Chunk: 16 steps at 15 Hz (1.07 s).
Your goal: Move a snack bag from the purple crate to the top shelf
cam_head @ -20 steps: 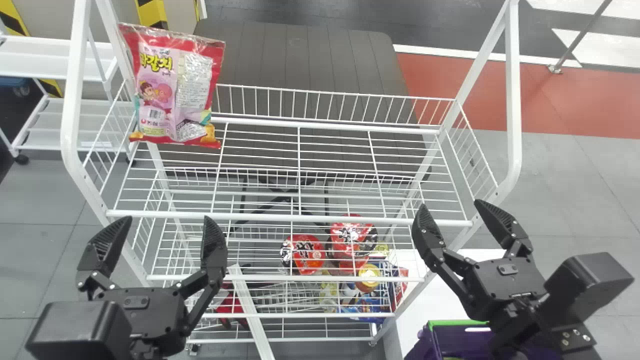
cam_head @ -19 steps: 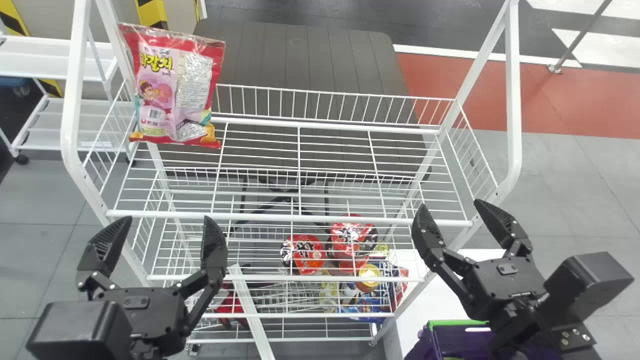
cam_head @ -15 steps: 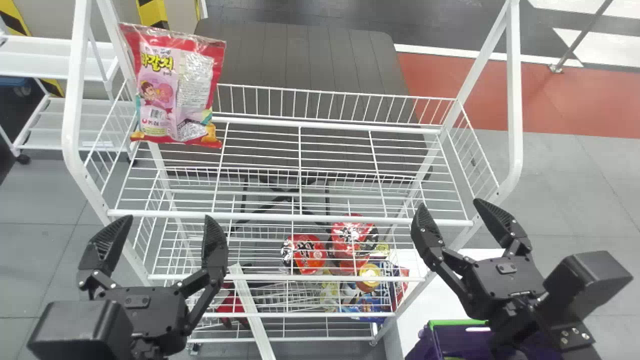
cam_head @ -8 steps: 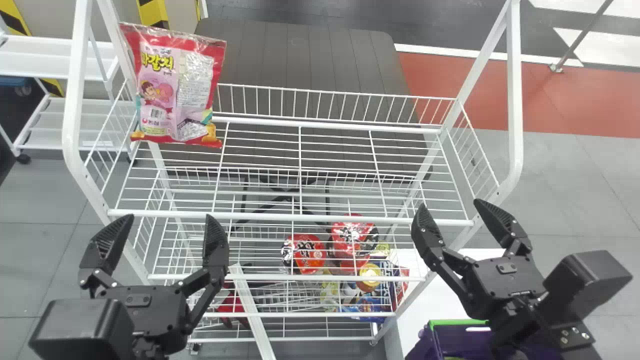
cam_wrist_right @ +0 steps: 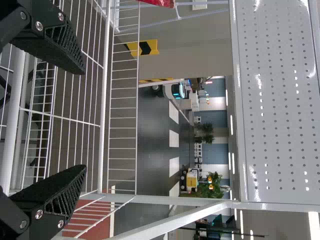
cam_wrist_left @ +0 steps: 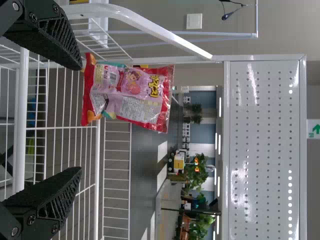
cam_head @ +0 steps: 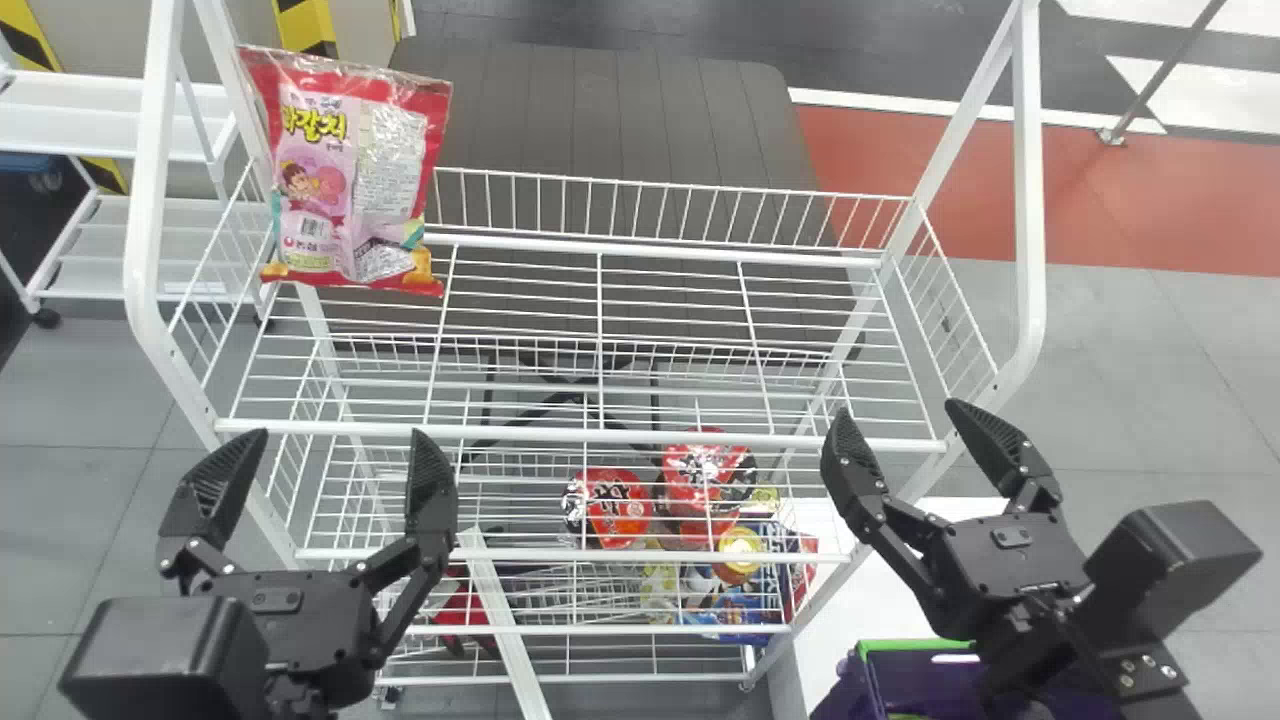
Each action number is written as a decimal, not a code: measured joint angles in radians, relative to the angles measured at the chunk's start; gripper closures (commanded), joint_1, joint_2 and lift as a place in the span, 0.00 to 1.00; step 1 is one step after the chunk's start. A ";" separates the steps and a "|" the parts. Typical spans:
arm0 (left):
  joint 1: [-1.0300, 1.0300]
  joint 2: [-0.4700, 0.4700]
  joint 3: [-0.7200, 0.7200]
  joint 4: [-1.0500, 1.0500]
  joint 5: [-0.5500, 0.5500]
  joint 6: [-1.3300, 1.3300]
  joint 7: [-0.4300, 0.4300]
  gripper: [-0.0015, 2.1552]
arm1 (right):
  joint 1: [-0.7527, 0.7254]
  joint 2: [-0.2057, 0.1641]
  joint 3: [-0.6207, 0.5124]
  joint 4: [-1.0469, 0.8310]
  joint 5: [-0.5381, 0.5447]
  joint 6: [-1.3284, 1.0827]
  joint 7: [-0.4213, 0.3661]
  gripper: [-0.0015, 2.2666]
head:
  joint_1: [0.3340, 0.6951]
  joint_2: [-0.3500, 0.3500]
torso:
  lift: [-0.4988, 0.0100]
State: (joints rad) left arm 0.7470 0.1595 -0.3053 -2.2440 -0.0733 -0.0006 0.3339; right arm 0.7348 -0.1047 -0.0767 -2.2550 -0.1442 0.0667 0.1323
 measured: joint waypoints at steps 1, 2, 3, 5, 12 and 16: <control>0.000 0.000 0.000 0.000 0.000 0.000 -0.001 0.05 | 0.000 0.000 0.000 -0.001 0.000 0.004 0.001 0.07 | 1.00 0.30 | 0.96; -0.001 0.000 0.000 0.000 0.000 0.000 -0.001 0.05 | 0.000 -0.001 0.001 -0.004 -0.004 0.017 0.002 0.07 | 1.00 0.31 | 0.95; -0.001 0.000 0.000 0.000 0.000 0.000 -0.002 0.05 | 0.000 -0.001 0.001 -0.005 -0.005 0.022 0.006 0.07 | 1.00 0.31 | 0.94; -0.002 0.000 0.000 0.000 0.000 0.002 -0.003 0.05 | 0.000 -0.001 0.003 -0.005 -0.004 0.014 0.009 0.07 | 1.00 0.31 | 0.93; -0.008 0.000 0.000 0.001 0.004 0.006 -0.006 0.05 | -0.003 -0.001 0.003 -0.005 -0.003 0.017 0.009 0.07 | 1.00 0.31 | 0.87; -0.009 0.000 0.000 0.002 0.005 0.006 -0.006 0.05 | -0.006 -0.002 0.002 -0.003 -0.005 0.019 0.010 0.07 | 1.00 0.31 | 0.84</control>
State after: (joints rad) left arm 0.7384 0.1595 -0.3053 -2.2418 -0.0681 0.0055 0.3283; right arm 0.7292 -0.1070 -0.0744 -2.2579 -0.1493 0.0857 0.1427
